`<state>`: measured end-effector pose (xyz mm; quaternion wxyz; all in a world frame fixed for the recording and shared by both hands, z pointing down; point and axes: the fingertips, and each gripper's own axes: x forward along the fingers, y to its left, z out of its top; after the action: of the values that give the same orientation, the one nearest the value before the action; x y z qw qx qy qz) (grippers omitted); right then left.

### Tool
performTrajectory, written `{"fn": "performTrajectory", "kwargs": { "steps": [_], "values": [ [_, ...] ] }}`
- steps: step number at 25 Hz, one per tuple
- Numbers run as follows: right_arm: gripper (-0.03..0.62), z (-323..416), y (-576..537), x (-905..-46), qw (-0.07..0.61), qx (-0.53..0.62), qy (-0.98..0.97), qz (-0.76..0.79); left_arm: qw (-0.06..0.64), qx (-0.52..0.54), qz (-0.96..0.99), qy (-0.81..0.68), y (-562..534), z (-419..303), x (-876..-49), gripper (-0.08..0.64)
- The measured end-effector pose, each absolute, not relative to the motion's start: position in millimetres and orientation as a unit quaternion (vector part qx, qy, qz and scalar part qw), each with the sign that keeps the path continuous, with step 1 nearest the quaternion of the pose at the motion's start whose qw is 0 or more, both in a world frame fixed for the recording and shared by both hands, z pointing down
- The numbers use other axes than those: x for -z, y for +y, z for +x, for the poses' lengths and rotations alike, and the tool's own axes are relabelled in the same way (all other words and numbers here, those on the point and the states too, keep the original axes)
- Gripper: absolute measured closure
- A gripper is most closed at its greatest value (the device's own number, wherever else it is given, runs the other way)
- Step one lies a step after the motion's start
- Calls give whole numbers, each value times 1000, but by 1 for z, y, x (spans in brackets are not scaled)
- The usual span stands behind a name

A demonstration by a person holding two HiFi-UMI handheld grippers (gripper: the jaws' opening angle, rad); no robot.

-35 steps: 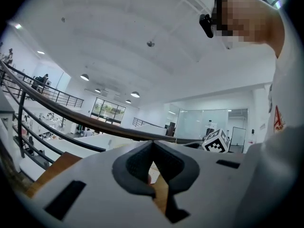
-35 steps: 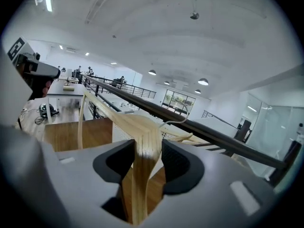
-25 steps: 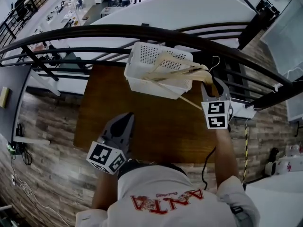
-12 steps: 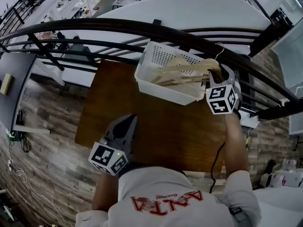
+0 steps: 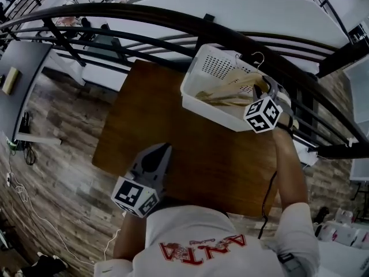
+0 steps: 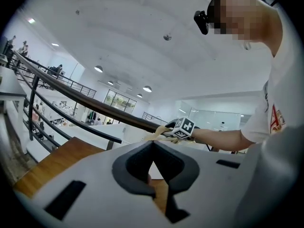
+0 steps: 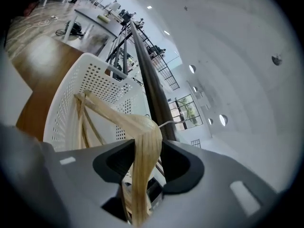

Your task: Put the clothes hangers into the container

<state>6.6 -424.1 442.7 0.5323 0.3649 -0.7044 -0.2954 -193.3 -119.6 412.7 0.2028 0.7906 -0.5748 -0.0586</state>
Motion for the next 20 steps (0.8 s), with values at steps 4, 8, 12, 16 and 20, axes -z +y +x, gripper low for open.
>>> {"fn": "performTrajectory", "kwargs": {
  "steps": [4,8,12,16,20],
  "values": [
    [417,-16,-427,-472,561,300,-701,321,210,63,784,-580,-118,-197,-422,554],
    [415,-18,-427,-485,575,292,-700,307,211,66,781,-585,-116,-198,-422,554],
    [380,-5,-421,-485,592,300,-686,298,212,64,778,-587,-108,-187,-419,554],
    [375,-21,-416,-469,574,286,-701,312,206,67,784,-582,-114,-205,-417,554],
    [458,-20,-393,-431,493,251,-753,357,193,67,794,-573,-117,-203,-405,554]
  ]
}}
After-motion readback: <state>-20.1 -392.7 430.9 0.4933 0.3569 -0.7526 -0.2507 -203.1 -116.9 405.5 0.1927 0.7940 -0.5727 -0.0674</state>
